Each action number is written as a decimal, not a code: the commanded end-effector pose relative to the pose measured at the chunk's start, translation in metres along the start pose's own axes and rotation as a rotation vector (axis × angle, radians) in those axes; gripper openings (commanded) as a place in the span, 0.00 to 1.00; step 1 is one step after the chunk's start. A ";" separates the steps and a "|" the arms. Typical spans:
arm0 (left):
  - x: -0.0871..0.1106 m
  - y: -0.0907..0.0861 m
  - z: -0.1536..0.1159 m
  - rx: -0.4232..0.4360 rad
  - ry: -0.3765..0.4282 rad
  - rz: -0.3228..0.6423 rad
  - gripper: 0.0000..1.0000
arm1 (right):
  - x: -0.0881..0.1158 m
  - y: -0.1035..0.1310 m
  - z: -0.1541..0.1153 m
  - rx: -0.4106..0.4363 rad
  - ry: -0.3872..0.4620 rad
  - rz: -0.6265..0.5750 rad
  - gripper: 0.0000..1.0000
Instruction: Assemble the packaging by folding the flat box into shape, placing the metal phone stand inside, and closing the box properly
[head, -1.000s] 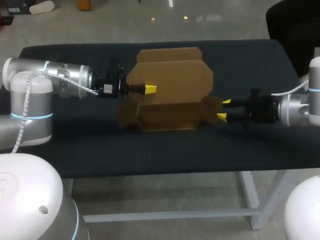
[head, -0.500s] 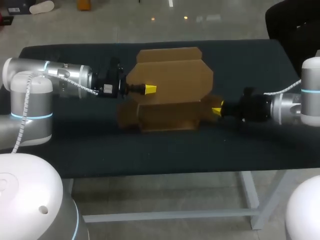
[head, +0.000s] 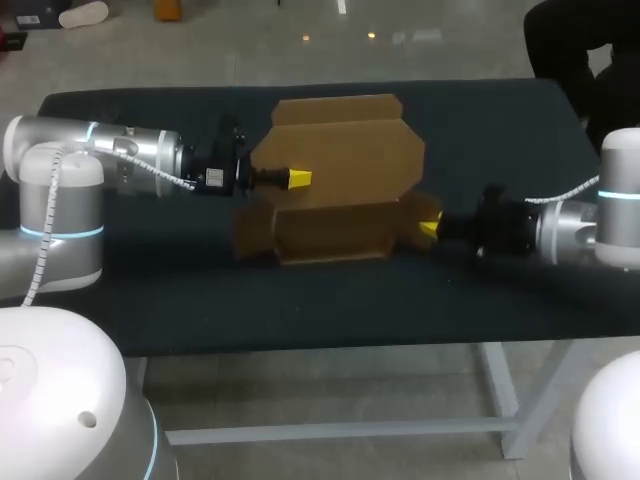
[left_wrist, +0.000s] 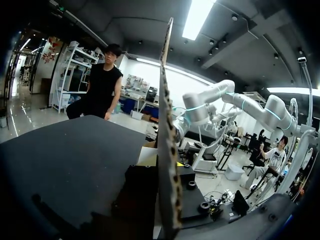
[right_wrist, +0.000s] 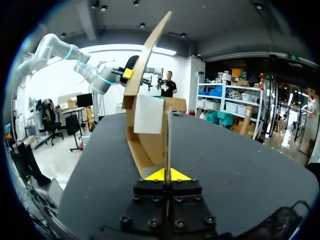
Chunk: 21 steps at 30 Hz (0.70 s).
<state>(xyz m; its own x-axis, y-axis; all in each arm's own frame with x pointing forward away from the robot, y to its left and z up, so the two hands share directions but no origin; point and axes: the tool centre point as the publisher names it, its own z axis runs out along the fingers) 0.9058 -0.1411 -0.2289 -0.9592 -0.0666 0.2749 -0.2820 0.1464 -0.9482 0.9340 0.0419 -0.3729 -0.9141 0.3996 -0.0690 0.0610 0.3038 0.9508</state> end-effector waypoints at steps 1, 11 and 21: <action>-0.001 0.003 0.003 0.000 0.003 0.000 0.00 | 0.012 0.001 0.004 -0.002 -0.025 0.003 0.00; -0.001 0.003 0.003 0.000 0.003 0.000 0.00 | 0.024 0.006 0.007 -0.008 -0.053 0.021 0.41; -0.001 0.003 0.003 0.000 0.003 0.000 0.00 | 0.034 0.007 0.015 -0.017 -0.068 0.038 0.45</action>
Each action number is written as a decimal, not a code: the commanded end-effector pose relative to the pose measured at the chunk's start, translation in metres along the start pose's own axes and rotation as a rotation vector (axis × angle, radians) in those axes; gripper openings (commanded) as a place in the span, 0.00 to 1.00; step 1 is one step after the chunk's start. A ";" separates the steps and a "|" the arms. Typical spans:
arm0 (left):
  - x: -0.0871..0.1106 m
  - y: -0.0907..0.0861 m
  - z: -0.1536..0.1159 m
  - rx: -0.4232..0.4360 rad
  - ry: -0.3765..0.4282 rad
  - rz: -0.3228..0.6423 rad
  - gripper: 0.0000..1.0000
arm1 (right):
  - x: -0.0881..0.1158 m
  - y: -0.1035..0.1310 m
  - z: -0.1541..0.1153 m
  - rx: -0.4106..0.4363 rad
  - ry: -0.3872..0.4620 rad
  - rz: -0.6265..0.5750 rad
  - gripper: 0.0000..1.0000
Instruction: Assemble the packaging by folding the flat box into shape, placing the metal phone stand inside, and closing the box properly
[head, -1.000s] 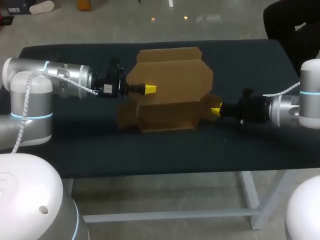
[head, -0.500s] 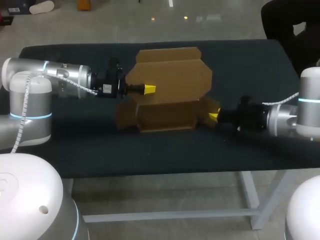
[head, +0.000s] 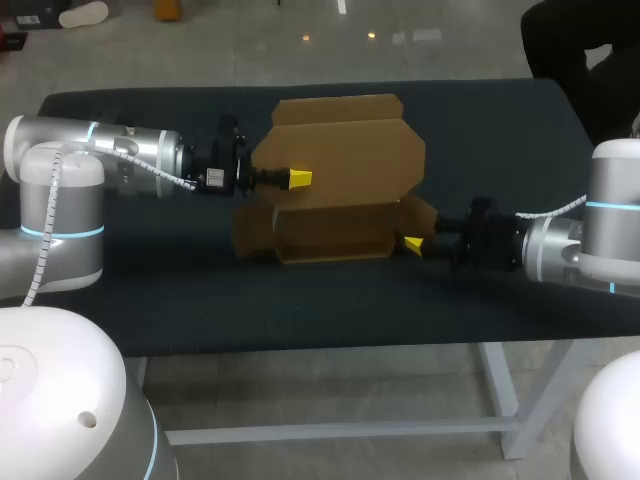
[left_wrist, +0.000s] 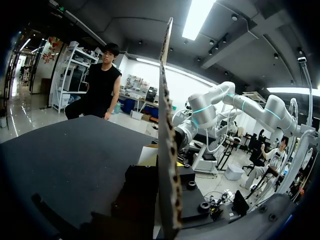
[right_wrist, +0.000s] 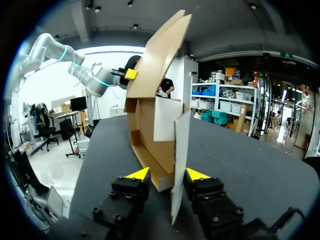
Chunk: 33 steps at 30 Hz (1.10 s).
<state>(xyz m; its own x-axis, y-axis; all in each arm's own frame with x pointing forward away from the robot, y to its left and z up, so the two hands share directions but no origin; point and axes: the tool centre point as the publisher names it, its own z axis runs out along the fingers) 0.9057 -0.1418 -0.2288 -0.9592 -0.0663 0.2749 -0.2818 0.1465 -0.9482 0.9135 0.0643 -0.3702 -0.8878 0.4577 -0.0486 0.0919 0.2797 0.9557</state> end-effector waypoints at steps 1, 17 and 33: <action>-0.001 0.003 0.002 0.000 0.003 0.000 0.00 | 0.010 -0.001 0.005 -0.009 -0.013 0.000 0.45; -0.001 0.003 0.002 0.000 0.003 0.000 0.00 | 0.037 0.000 0.022 0.000 0.006 0.005 0.44; -0.001 0.003 0.002 0.000 0.003 0.000 0.00 | 0.051 -0.002 0.013 0.004 -0.052 0.061 0.44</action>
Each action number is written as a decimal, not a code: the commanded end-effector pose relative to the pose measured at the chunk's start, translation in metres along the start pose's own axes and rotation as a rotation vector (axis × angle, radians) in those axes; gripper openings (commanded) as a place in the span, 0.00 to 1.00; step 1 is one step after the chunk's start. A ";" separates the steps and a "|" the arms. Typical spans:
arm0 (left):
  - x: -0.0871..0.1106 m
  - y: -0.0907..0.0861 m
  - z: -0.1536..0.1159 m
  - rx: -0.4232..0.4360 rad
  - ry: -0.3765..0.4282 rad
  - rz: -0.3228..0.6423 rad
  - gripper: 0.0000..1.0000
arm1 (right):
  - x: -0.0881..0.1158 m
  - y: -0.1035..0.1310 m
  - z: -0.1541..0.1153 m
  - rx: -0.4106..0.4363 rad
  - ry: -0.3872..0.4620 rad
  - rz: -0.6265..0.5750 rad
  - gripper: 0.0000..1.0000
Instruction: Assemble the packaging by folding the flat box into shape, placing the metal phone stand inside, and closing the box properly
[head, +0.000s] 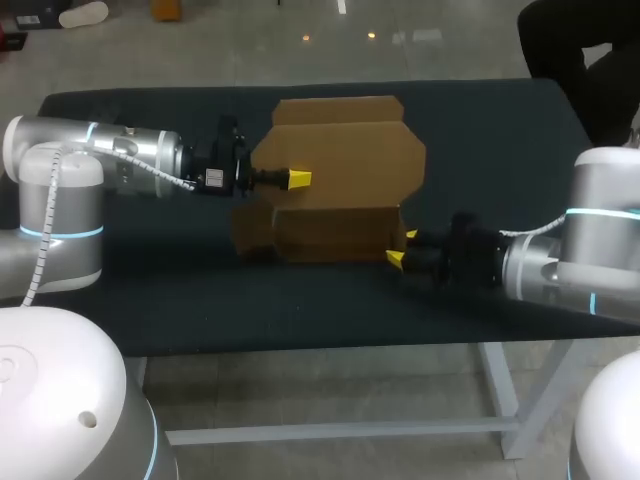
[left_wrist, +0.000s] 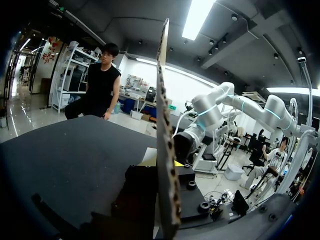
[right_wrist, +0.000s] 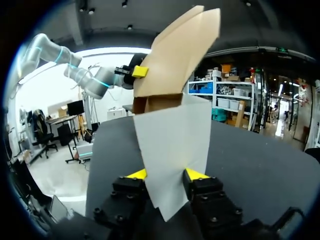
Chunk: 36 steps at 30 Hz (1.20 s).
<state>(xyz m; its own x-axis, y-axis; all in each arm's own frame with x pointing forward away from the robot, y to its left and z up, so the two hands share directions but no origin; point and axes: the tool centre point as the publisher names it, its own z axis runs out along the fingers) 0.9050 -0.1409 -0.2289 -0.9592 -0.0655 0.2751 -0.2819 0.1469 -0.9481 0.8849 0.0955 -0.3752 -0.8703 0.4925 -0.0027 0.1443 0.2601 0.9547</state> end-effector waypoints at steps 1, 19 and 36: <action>-0.002 0.002 0.003 0.000 0.002 0.000 0.00 | 0.012 -0.006 -0.003 -0.002 -0.032 0.016 0.44; -0.002 0.002 0.003 0.000 0.002 0.000 0.00 | 0.036 -0.015 0.004 0.006 -0.006 0.051 0.44; -0.002 0.002 0.003 0.000 0.002 0.000 0.00 | 0.056 -0.017 -0.035 0.051 -0.011 0.031 0.44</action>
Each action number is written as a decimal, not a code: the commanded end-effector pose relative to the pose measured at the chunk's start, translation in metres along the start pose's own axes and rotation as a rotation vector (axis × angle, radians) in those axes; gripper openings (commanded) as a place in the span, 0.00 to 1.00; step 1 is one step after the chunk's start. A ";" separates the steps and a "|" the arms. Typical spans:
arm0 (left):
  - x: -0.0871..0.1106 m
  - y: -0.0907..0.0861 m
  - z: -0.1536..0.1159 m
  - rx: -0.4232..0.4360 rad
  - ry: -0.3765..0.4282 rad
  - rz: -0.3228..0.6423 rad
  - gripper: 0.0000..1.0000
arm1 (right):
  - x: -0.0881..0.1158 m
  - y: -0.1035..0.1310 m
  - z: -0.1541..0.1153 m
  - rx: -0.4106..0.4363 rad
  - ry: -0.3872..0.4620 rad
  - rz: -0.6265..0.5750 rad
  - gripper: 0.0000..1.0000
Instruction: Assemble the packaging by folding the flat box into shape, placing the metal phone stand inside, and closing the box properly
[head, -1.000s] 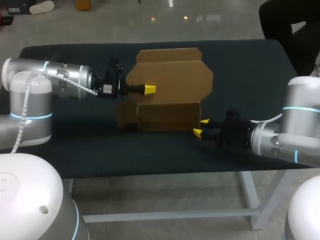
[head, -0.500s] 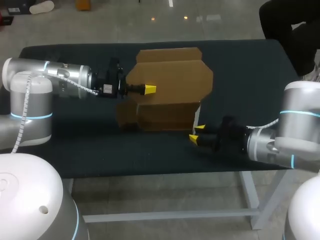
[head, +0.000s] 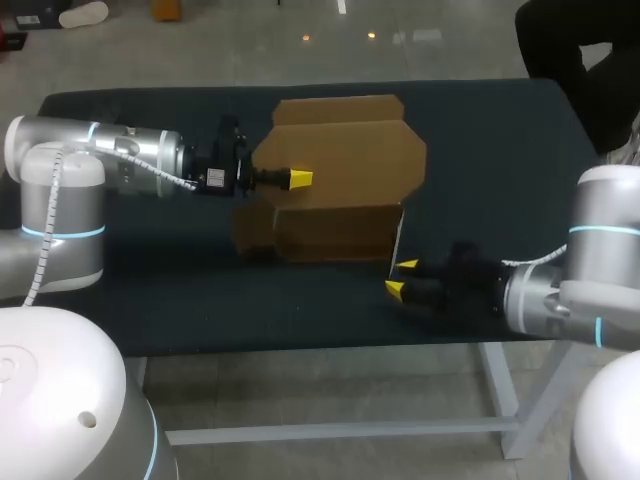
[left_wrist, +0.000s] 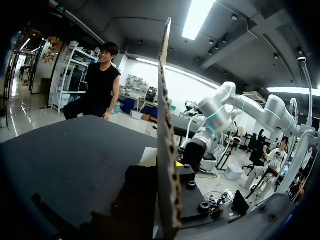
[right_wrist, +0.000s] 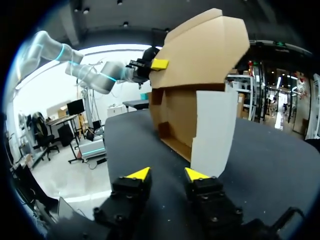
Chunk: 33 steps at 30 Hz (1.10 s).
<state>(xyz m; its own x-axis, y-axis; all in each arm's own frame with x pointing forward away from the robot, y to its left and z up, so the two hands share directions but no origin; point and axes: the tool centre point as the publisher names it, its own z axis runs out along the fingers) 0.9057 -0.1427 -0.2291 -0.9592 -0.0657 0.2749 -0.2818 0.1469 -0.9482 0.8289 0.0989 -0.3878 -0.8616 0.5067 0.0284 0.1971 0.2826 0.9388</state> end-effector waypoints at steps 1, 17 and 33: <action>-0.001 0.003 0.001 0.000 0.002 0.000 0.00 | 0.006 0.000 -0.019 0.004 -0.003 -0.004 0.44; -0.001 0.003 0.001 0.000 0.002 0.000 0.00 | -0.020 0.003 -0.046 0.024 0.053 -0.086 0.44; -0.001 0.003 0.001 0.000 0.002 0.000 0.00 | -0.048 0.004 -0.037 0.013 0.103 -0.103 0.44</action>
<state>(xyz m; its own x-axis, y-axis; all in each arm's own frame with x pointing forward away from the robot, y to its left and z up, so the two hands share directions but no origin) 0.9058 -0.1427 -0.2291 -0.9592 -0.0657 0.2749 -0.2818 0.1469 -0.9482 0.8485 0.0451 -0.3700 -0.9171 0.3971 -0.0355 0.1133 0.3449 0.9318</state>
